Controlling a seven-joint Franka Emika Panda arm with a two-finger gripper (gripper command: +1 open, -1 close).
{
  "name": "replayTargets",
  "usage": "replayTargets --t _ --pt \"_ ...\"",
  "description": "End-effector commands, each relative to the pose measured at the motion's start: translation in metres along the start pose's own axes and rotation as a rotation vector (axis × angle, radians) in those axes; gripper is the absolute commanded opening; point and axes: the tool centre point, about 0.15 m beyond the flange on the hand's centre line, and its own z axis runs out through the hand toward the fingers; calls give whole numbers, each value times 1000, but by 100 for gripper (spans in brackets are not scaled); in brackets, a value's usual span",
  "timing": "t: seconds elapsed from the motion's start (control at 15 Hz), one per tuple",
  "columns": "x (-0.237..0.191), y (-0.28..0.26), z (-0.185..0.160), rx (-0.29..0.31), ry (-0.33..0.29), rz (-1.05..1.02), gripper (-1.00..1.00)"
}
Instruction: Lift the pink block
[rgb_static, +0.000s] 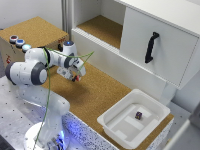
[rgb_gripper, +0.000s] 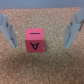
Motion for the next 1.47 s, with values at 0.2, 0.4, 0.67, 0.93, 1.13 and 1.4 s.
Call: replayTargets --t 0.2,0.4,0.67,0.93,1.13,1.4 --pt "39 -12 35 -18 -68 -12 -100" --pt "39 -16 37 -22 -71 -14 -100" --pt "40 -17 29 -55 -49 -28 -100" --pt "54 -23 -33 -57 46 -17 -100" --pt "91 -40 -104 -36 157 -53 -100" --pt "181 -57 -214 2 350 -108 -100"
